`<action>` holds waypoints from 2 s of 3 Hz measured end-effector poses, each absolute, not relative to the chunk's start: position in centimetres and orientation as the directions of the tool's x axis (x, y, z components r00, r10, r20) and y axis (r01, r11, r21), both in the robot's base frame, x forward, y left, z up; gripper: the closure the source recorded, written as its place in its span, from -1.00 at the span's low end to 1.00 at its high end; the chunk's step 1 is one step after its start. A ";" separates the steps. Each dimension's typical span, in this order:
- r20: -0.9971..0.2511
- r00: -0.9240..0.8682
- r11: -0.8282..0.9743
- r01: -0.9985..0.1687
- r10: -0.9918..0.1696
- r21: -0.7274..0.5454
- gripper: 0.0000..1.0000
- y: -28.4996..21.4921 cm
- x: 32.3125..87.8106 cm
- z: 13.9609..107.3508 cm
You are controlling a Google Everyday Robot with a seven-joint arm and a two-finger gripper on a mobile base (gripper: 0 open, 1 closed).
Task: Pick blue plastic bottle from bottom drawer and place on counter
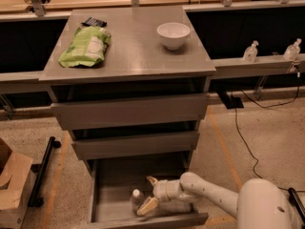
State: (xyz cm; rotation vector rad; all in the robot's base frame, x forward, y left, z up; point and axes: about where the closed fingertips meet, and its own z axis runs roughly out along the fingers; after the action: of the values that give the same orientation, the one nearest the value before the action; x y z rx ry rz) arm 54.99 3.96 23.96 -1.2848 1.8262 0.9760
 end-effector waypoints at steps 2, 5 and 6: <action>-0.875 -0.328 0.177 -0.943 -0.355 0.282 -0.63 8.6 55.0 20.9; -0.893 -0.334 0.151 -0.942 -0.301 0.301 0.74 7.1 54.9 25.2; -0.873 -0.340 0.134 -0.940 -0.349 0.313 1.00 2.9 53.6 31.7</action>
Offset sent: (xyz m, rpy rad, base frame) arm 0.0097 0.0683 -0.0399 0.1808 0.1107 0.0267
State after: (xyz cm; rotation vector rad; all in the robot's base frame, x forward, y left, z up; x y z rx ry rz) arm 53.57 2.94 31.67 -1.2448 1.7827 1.1966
